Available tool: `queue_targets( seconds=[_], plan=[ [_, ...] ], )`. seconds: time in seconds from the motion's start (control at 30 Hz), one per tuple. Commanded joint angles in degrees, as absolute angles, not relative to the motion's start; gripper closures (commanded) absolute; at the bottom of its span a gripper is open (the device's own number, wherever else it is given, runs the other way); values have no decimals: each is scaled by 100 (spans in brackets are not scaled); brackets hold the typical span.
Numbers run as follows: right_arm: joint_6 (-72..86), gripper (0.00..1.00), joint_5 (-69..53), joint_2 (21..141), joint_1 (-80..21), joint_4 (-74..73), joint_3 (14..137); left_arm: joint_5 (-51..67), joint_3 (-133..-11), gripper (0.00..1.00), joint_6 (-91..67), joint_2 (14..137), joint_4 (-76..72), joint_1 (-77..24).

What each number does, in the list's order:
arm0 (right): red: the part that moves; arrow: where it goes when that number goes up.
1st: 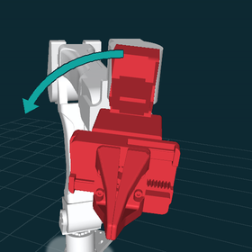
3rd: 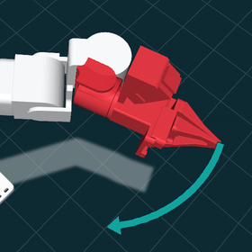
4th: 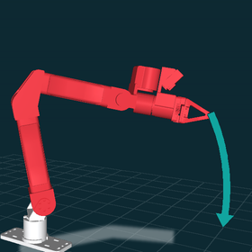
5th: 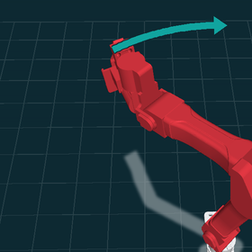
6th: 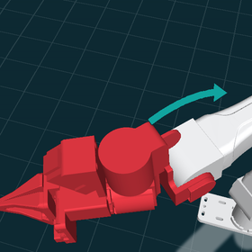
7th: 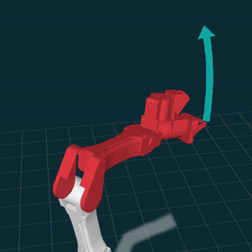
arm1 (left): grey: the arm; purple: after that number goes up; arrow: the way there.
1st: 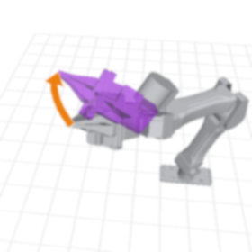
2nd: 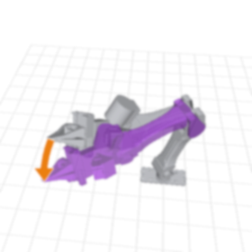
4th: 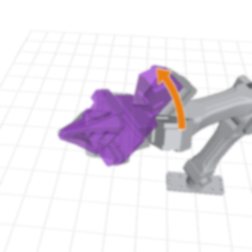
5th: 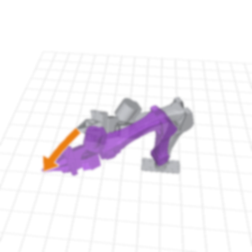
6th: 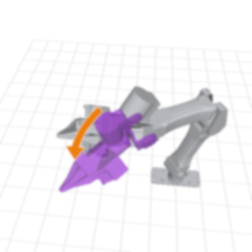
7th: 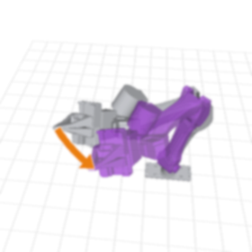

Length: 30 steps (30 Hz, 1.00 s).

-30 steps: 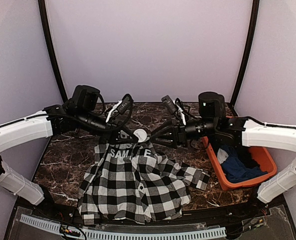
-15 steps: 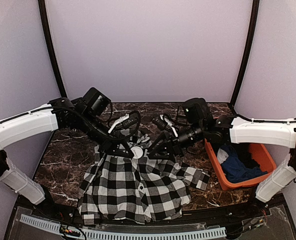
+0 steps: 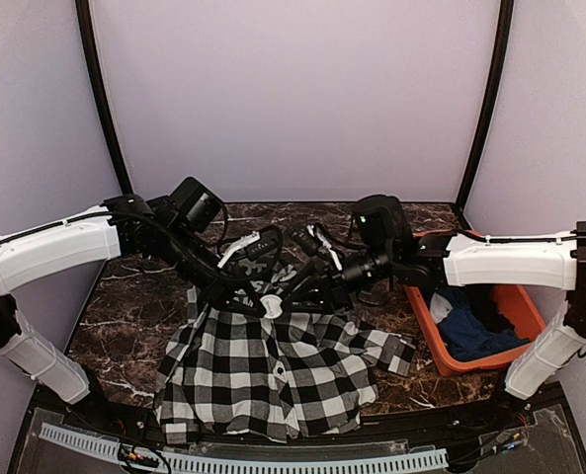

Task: Pin the brooch onto the clothing
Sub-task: Pass from the left arm to the right

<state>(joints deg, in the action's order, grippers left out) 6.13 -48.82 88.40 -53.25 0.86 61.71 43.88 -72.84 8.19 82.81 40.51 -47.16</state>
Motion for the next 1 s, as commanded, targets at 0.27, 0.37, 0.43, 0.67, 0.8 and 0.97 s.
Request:
queue_targets(
  seconds=[0.27,0.37,0.43,0.67,0.8,0.97],
  plan=[
    [1057,76,-5007,9093,-5427,791,6271,4369,-7300,99,845,8237,4075,-4737],
    [1045,77,-4980,9138,-5451,751,6284,4351,-7287,99,833,8212,4055,-4735],
    [1063,84,-4958,9149,-5457,752,6292,4351,-7272,99,827,8203,4044,-4737],
    [1157,100,-4684,8832,-5447,1376,5933,4226,-7108,70,696,8058,3858,-4731],
    [1683,100,-4358,8414,-5408,2755,5148,4069,-6587,49,228,7346,2778,-4539],
    [2867,100,-3471,8234,-5416,5199,4015,3777,-5540,3,-786,6349,800,-4196]
  ],
)
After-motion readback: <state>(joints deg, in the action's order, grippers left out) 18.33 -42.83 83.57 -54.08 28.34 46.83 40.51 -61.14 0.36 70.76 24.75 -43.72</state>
